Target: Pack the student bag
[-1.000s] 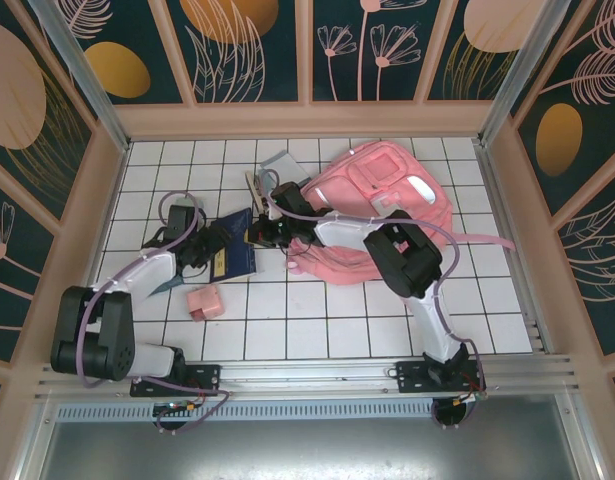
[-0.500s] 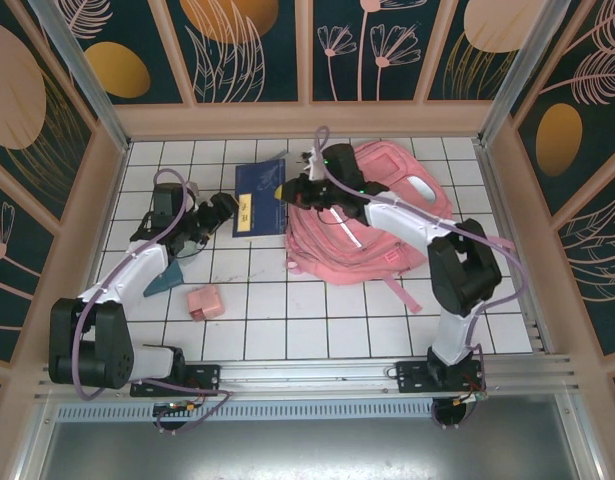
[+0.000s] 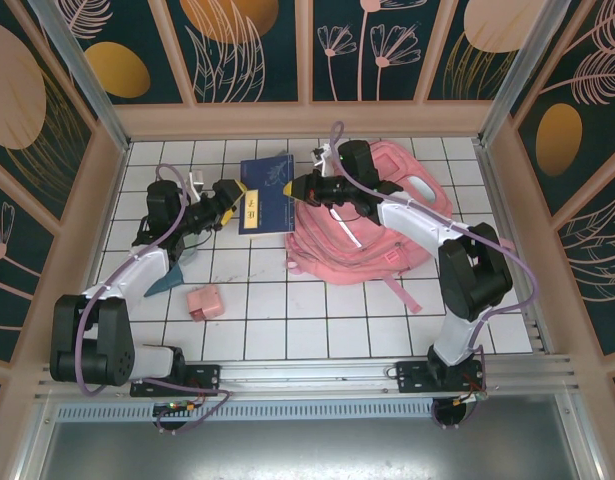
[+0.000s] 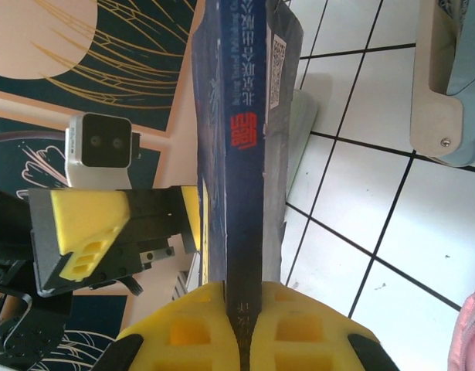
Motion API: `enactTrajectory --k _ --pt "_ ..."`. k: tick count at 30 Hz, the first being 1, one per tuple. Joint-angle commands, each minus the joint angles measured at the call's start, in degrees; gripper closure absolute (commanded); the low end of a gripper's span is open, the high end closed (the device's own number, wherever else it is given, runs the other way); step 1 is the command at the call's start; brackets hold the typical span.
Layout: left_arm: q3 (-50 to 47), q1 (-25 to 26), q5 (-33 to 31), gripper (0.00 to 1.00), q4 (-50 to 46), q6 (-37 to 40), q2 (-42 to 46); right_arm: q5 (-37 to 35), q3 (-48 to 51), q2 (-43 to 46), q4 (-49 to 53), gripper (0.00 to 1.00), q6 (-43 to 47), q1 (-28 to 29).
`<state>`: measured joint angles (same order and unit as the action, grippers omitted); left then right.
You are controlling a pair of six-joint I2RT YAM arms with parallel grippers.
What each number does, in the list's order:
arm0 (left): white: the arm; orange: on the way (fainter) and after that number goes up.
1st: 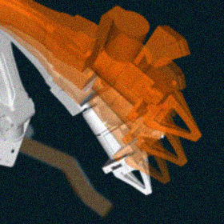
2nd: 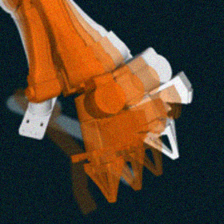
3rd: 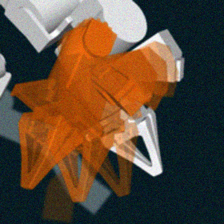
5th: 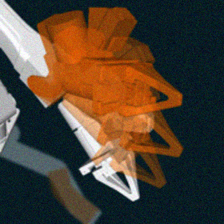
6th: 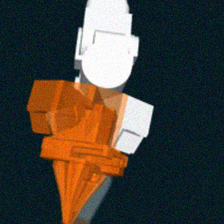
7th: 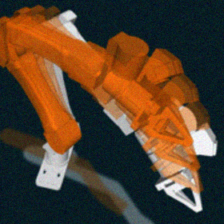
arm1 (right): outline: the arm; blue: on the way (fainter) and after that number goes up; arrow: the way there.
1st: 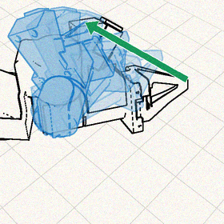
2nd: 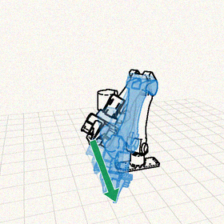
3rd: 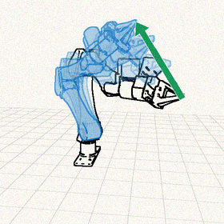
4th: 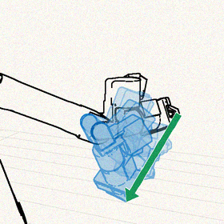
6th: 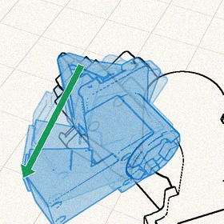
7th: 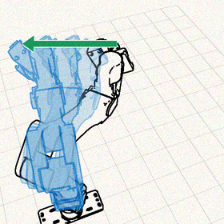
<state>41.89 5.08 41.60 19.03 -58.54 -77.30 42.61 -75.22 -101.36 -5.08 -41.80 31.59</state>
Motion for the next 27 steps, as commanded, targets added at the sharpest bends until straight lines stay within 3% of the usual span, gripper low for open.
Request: enactTrajectory --k 1,10,15,20,23,27 --pt "-0.3 -0.2 1.2 0.08 -1.6 2.8 -0.4 3.5 -0.5 3.0 -6.7 1.00 -2.4 0.1" --pt "-3.1 -0.2 6.7 0.18 8.9 -3.9 -1.9 7.4 0.4 2.1 -18.8 1.00 -11.4 0.1" --pt "-6.3 -0.2 11.1 0.27 27.1 -16.7 -2.8 8.6 1.0 1.4 -22.5 1.00 -14.0 0.1" --pt "-6.7 -0.3 12.2 0.38 36.9 -23.8 -2.5 8.9 1.0 1.0 -22.3 1.00 -13.8 0.1" --pt "-6.4 -0.2 12.4 0.53 39.5 -26.1 -1.8 9.0 1.0 1.0 -21.2 1.00 -13.0 0.1" --pt "-5.9 -0.2 11.1 0.88 36.8 -25.3 -0.3 8.3 0.9 1.2 -17.7 1.00 -10.3 0.1"
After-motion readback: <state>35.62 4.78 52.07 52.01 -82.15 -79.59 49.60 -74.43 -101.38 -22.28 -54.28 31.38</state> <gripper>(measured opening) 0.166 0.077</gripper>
